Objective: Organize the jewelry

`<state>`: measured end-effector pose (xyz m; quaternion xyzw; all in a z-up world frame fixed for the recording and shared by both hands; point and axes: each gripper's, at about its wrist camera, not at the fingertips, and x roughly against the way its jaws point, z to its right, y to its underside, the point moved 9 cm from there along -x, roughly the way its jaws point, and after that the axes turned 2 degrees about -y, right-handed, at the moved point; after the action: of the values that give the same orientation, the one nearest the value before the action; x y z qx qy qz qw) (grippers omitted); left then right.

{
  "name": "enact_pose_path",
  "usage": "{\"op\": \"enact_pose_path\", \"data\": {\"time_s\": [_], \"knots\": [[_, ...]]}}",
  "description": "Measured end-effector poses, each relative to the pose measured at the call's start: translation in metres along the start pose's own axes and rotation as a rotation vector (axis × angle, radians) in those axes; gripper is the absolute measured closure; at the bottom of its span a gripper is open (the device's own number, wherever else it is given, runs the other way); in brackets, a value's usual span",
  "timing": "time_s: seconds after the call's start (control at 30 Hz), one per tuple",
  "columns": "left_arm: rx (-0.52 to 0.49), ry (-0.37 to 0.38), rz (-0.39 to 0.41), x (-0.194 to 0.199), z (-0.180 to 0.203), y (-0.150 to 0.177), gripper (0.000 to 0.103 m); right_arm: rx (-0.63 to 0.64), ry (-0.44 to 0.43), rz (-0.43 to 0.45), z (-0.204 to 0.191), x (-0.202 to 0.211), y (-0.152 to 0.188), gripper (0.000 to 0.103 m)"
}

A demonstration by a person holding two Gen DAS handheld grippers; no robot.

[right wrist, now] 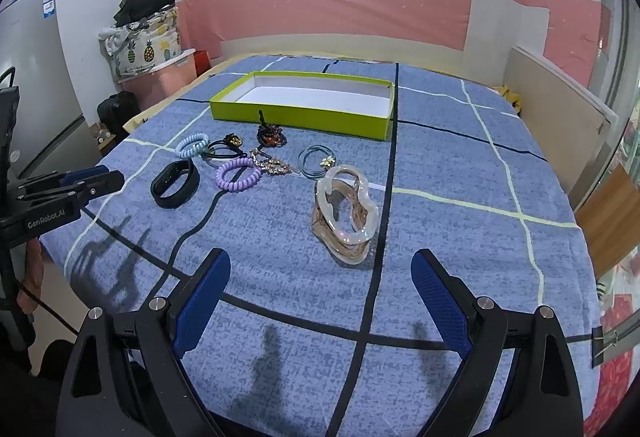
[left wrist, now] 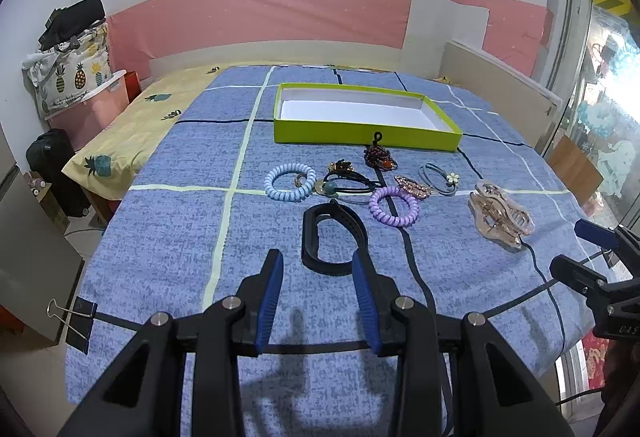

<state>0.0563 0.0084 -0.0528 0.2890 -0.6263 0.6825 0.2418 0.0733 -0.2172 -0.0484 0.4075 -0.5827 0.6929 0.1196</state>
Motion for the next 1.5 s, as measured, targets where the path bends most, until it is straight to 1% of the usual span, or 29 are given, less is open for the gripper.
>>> {"op": "enact_pose_path", "data": {"time_s": [0.67,0.7,1.5], "knots": [[-0.013,0.003,0.015,-0.0018,0.0041,-0.0059,0.065,-0.001,0.001,0.005,0.0007,0.0011,0.0005,0.011],[-0.013,0.007,0.018,0.0005,0.0042,0.0001,0.065,-0.001,0.001,0.005,0.0006,0.0012,0.0006,0.011],[-0.033,0.024,0.022,0.0014,0.0091,0.0017,0.065,-0.004,0.0,0.008,0.0019,0.0039,-0.0022,0.011]]}}
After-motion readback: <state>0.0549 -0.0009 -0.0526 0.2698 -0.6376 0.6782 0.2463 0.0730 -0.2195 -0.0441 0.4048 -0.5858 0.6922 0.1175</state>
